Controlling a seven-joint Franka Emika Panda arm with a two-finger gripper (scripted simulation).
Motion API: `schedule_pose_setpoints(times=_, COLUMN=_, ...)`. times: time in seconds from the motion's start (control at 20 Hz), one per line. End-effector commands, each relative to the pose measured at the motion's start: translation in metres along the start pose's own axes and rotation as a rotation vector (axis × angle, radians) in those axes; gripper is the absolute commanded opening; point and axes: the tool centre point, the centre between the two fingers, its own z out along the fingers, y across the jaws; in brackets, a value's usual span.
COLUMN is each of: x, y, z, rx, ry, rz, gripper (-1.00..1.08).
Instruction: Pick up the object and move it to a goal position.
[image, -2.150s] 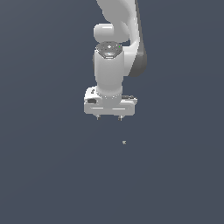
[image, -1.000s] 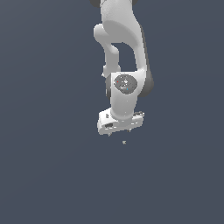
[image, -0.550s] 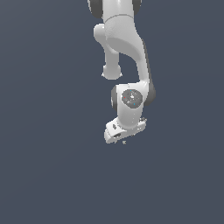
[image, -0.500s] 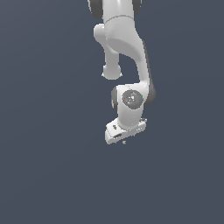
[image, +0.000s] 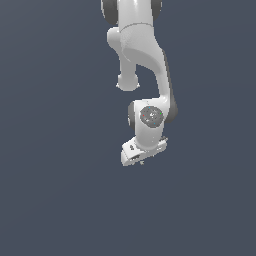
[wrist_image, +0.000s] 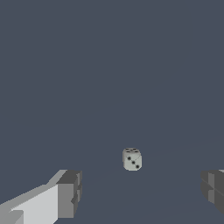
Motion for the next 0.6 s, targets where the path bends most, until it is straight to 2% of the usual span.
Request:
schedule_pose_setpoints(times=0.0, x=-0.001, y=0.0, z=0.01, rx=0.0, ry=-0.001, rz=-0.001, gripper=1.0)
schedule_pose_setpoints(times=0.3, x=-0.001, y=-0.001, z=0.038, rx=0.0, ry=-0.001, rz=-0.004, gripper=1.0)
schedule_pose_setpoints(times=0.55, x=0.0, y=-0.001, z=0.044, rx=0.0, ry=0.0, rz=-0.004, gripper=1.0)
